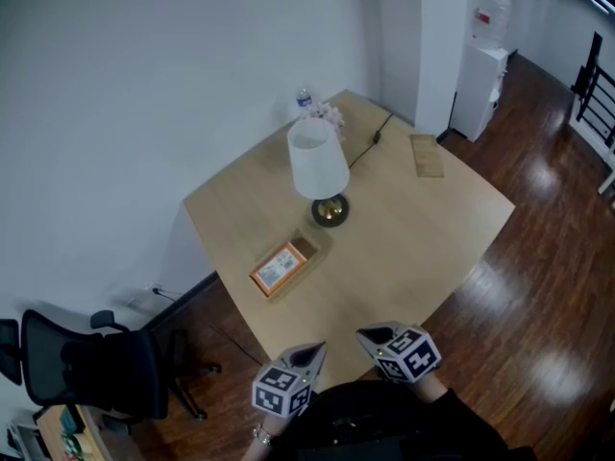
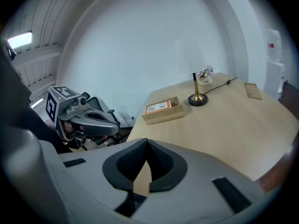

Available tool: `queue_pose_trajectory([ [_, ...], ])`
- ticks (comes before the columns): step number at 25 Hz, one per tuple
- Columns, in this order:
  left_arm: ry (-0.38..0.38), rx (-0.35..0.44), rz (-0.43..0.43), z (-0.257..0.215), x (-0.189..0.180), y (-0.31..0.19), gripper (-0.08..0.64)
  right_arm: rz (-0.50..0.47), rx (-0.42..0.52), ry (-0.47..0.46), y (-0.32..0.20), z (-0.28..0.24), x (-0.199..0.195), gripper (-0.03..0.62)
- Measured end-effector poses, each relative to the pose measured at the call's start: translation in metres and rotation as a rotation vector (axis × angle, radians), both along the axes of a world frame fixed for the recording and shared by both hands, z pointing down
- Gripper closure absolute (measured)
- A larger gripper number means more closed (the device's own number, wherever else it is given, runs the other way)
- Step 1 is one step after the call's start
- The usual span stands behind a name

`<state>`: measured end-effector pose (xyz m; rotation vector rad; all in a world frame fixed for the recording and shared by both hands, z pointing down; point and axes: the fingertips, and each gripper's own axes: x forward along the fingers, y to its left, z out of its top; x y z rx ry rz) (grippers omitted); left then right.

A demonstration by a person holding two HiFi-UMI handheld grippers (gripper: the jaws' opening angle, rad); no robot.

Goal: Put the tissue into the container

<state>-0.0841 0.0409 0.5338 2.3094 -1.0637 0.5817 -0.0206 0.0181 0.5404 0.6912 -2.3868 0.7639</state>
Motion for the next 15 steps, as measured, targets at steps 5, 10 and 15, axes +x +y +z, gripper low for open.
queue_pose_trajectory([
  [5, 0.005, -0.006, 0.006, 0.0011, 0.0005, 0.0015, 0.577, -0.003, 0.001, -0.007, 0.0018, -0.0012, -0.0021, 0.601],
  [10, 0.005, -0.007, 0.015, 0.0007, 0.0013, 0.0024, 0.577, 0.002, 0.002, -0.009, 0.0038, -0.0021, -0.0019, 0.601],
  [15, 0.006, -0.006, 0.023, 0.0009, 0.0037, 0.0031, 0.577, 0.005, 0.003, -0.012, 0.0051, -0.0019, -0.0005, 0.601],
])
